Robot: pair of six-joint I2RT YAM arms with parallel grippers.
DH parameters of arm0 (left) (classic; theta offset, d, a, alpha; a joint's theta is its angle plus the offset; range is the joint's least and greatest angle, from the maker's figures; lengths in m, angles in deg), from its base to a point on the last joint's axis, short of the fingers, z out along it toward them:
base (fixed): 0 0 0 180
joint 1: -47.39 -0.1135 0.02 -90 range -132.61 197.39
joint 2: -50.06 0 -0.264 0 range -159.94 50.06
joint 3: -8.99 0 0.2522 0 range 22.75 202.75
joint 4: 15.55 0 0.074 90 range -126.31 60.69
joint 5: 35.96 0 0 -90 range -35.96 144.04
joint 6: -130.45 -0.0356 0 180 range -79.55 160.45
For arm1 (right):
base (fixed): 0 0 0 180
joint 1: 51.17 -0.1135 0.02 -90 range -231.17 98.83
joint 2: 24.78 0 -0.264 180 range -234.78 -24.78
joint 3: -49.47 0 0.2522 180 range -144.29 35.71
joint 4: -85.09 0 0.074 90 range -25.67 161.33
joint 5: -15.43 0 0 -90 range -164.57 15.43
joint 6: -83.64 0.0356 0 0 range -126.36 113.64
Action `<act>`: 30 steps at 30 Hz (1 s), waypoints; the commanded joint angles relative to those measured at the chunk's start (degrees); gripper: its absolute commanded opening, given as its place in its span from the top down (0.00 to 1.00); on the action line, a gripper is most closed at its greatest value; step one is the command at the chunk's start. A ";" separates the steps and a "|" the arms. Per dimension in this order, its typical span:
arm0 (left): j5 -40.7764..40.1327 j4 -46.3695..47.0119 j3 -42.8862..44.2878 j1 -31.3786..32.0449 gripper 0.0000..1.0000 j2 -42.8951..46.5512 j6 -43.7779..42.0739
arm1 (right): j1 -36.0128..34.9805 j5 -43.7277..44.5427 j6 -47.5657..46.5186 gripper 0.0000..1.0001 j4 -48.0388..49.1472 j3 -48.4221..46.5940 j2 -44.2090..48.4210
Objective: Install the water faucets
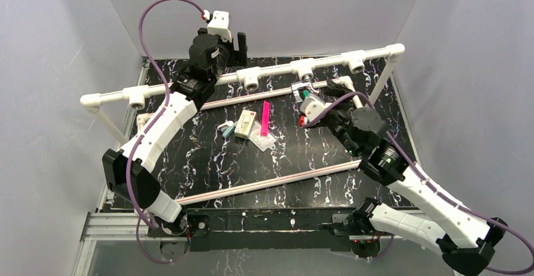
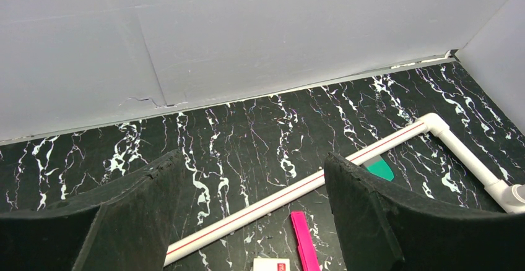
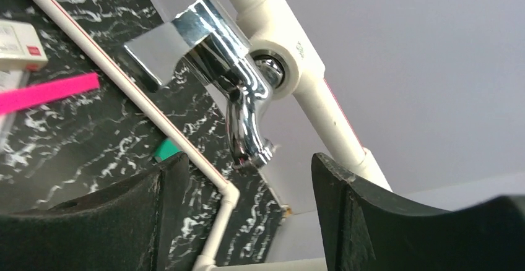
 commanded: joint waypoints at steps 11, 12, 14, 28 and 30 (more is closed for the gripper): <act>0.03 -9.52 -3.42 0.05 0.20 -3.64 -0.21 | -0.59 0.91 -28.29 0.23 20.00 0.06 -8.69; -0.01 -9.49 -3.44 0.05 0.20 -3.69 -0.27 | -0.67 0.98 -29.37 0.24 20.48 0.12 -9.14; -0.26 -9.55 -3.52 0.05 0.20 -3.55 -0.38 | -0.92 0.99 -30.96 0.27 21.31 0.30 -9.94; -0.36 -9.46 -3.22 0.05 0.20 -4.01 -0.56 | -3.73 2.78 -34.73 0.48 23.57 1.33 -12.85; -0.36 -9.51 -3.37 0.05 0.20 -3.95 -0.56 | -3.85 2.97 -34.55 0.56 24.17 1.50 -13.00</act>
